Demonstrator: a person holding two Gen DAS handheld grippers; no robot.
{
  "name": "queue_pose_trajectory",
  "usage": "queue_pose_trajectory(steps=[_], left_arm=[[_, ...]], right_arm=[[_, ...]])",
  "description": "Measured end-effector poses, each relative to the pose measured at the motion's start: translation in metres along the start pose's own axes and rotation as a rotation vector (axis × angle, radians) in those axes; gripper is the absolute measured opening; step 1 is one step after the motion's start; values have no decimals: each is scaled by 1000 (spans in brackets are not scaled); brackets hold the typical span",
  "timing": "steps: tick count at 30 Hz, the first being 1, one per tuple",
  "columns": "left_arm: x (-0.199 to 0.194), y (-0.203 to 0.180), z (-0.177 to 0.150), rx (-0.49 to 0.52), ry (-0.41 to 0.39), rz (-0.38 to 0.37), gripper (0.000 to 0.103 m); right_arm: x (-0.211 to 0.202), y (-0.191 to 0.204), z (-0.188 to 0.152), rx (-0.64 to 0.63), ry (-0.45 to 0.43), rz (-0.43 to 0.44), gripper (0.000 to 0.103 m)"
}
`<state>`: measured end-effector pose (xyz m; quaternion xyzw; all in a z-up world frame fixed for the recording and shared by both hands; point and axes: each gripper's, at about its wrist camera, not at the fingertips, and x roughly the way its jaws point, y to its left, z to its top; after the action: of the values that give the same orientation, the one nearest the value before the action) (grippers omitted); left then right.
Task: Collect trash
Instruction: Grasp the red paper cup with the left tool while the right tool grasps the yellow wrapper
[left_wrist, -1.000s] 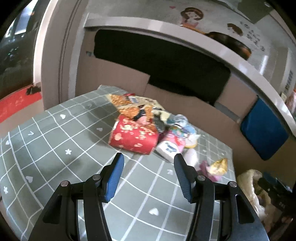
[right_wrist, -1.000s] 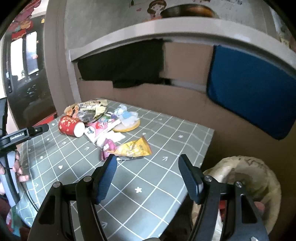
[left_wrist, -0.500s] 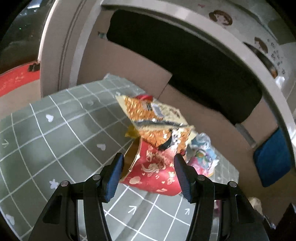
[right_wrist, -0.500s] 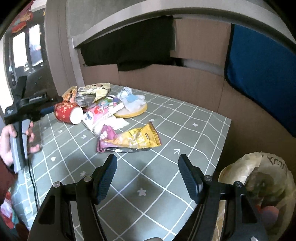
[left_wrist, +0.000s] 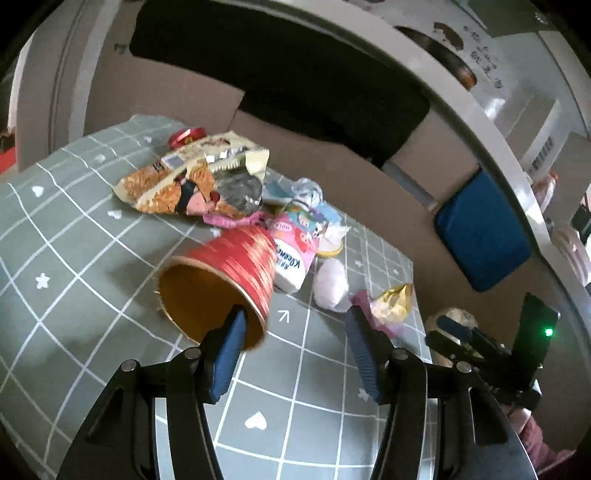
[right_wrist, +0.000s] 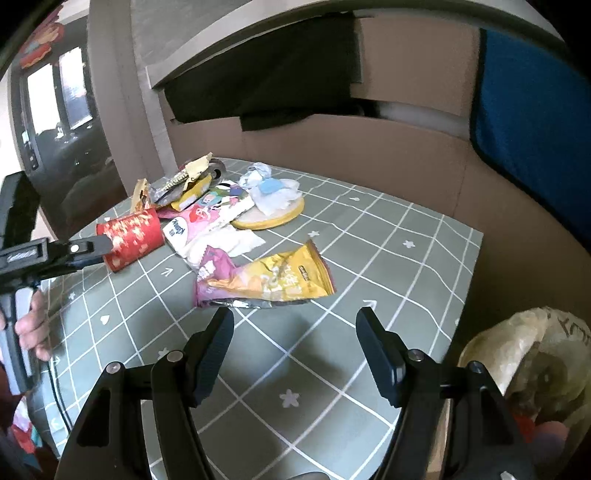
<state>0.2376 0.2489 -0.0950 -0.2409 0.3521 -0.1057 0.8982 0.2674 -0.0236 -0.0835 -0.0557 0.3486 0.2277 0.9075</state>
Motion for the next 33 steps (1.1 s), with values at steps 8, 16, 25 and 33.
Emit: queue_pose_trajectory(steps=[8, 16, 25, 33], left_arm=[[-1, 5, 4, -69, -35, 36, 56], [11, 2, -1, -91, -14, 41, 54], [31, -5, 7, -117, -7, 65, 6], [3, -15, 0, -49, -44, 91, 6]], right_arm=[[9, 11, 7, -30, -3, 14, 66], [7, -3, 10, -8, -8, 8, 66], [23, -6, 34, -28, -18, 11, 66], [71, -15, 56, -51, 64, 124, 66]])
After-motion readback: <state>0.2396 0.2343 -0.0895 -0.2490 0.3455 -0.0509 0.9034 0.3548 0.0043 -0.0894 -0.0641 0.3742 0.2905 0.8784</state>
